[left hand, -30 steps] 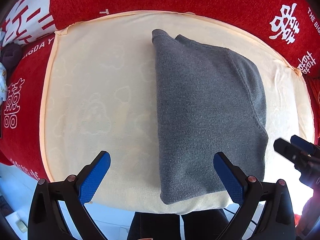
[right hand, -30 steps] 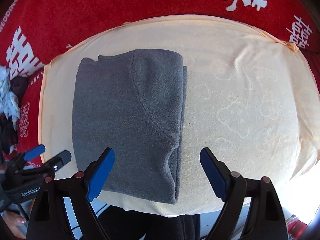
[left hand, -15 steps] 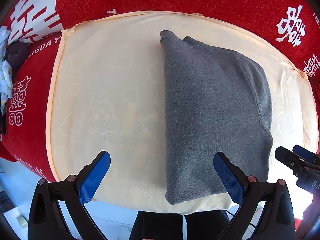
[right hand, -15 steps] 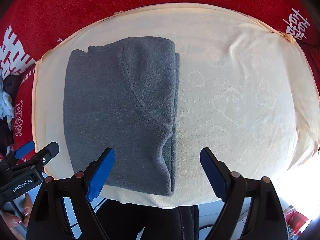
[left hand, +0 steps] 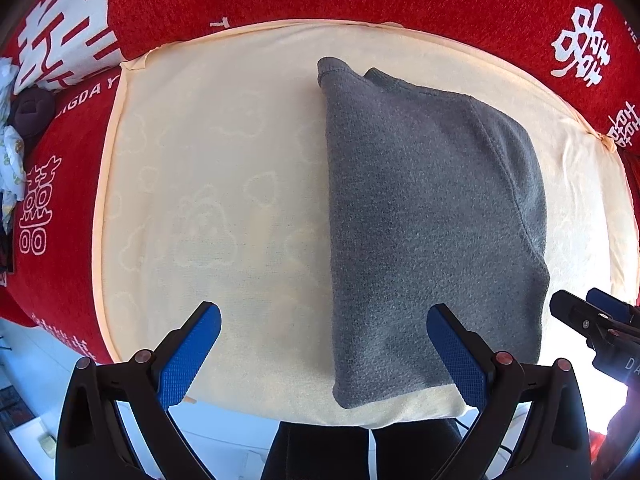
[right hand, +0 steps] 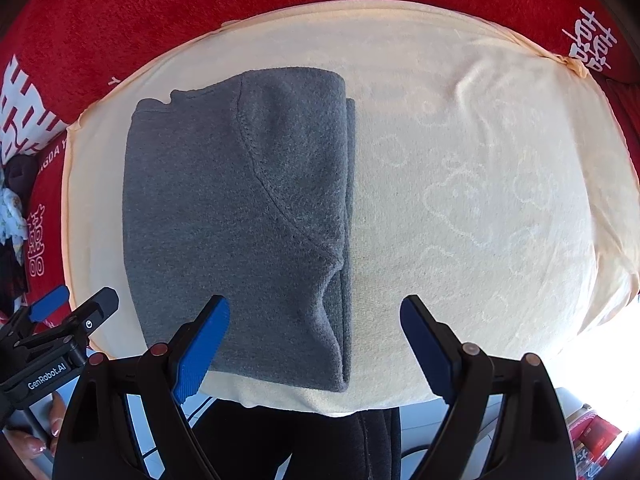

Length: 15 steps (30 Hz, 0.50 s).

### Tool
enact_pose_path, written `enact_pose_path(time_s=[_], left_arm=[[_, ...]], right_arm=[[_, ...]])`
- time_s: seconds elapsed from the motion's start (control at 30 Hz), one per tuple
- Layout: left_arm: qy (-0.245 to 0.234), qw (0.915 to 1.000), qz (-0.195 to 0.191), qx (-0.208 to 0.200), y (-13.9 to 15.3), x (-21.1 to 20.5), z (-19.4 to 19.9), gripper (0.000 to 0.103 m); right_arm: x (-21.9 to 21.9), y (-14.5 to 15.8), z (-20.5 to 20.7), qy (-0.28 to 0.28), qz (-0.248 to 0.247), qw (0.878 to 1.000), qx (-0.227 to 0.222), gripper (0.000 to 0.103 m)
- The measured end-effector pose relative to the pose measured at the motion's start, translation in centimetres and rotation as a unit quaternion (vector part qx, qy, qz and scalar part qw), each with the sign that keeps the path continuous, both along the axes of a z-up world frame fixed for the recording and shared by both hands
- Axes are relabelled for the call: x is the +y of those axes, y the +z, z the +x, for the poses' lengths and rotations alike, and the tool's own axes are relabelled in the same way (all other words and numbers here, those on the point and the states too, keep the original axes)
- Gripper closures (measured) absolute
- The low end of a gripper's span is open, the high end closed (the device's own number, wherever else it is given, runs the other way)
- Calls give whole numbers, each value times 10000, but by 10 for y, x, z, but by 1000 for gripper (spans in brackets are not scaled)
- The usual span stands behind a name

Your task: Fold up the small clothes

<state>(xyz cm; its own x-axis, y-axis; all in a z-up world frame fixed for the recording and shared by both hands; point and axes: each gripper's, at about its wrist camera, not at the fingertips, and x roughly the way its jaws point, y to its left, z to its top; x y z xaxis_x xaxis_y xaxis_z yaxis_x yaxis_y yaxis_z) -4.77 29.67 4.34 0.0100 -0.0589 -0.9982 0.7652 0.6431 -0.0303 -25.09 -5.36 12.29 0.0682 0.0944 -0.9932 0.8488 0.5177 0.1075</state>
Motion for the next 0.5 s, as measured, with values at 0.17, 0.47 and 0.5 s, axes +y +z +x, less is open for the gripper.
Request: enact_pose_path(time_s=[0.17, 0.47, 0.5], left_arm=[[4, 10000, -2, 3, 0, 0, 0, 0], [-52, 10000, -40, -6, 0, 4, 2, 0], [-47, 10000, -42, -3, 0, 5, 2, 0]], right_arm=[[1, 0, 0, 4, -4, 10000, 4, 14], [6, 0, 2, 8, -25, 10000, 18, 14], [6, 0, 3, 10, -19, 10000, 17, 14]])
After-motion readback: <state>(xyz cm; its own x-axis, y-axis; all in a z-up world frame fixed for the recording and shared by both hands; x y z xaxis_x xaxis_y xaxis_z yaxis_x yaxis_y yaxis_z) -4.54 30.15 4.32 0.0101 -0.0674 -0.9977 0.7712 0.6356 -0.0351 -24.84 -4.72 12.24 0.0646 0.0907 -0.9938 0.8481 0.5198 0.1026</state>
